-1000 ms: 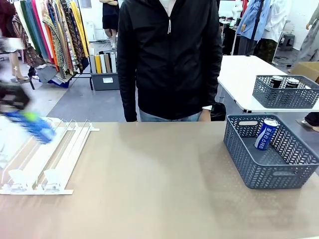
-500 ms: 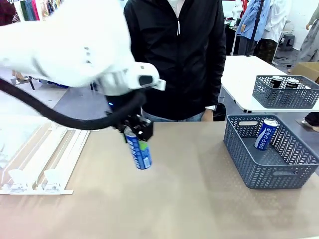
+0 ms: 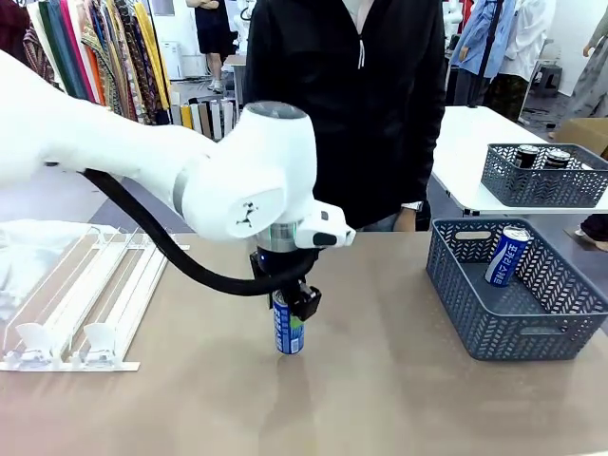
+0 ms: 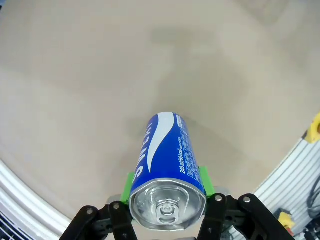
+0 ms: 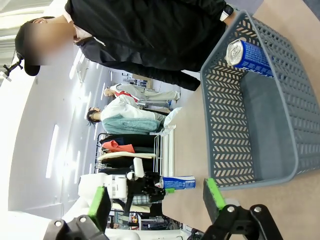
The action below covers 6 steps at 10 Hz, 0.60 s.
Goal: Retrieve and store the cans from the dispenser.
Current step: Pick up one can from the Automatic Can Dispenser and place it in the middle of the table.
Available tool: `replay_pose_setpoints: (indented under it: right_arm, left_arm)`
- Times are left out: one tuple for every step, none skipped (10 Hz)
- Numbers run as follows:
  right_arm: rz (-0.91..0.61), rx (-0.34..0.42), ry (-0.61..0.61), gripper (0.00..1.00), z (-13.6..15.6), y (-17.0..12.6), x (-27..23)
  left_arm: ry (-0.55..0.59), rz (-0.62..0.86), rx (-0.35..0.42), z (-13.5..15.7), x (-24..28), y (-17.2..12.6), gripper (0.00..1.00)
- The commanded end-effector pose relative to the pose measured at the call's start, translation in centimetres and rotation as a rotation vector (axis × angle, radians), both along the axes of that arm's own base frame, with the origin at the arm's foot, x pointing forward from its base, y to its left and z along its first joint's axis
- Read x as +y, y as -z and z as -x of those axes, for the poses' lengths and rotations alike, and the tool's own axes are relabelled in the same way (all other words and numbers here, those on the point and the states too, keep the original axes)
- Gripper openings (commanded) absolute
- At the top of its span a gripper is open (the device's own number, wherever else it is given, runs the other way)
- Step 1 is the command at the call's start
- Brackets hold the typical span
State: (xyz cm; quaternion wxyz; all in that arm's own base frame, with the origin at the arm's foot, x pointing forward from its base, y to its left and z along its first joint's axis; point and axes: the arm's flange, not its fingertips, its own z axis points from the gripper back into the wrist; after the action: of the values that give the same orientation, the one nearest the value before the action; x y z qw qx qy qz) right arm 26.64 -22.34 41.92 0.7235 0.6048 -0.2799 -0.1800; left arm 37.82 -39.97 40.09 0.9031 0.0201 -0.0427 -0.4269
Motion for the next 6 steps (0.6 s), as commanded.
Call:
replay_pose_setpoints:
  right_arm:
    - [0.005, -0.01, -0.005, 1.0, -0.03, -0.2, -0.14]
    - [0.005, -0.01, -0.005, 1.0, -0.03, -0.2, -0.14]
    - [0.005, -0.01, -0.005, 1.0, -0.03, -0.2, -0.14]
    - [0.005, -0.01, -0.005, 1.0, -0.03, -0.2, -0.14]
    - [0.005, -0.01, -0.005, 1.0, -0.03, -0.2, -0.14]
    - [0.005, -0.01, -0.005, 1.0, -0.03, -0.2, -0.14]
  left_arm:
    - [-0.053, -0.001, -0.015, -1.05, -0.91, -0.56, 0.0]
    - [-0.087, 0.011, -0.011, -1.18, -1.17, -0.44, 0.0]
    - [-0.131, 0.022, 0.003, -1.6, -1.34, -0.15, 0.0]
    - [-0.168, 0.043, 0.013, -1.83, -1.26, 0.01, 0.0]
    - [-0.18, 0.042, 0.009, -1.9, -1.27, 0.01, 0.0]
    - [-0.186, 0.045, 0.018, -1.91, -1.22, -0.01, 0.0]
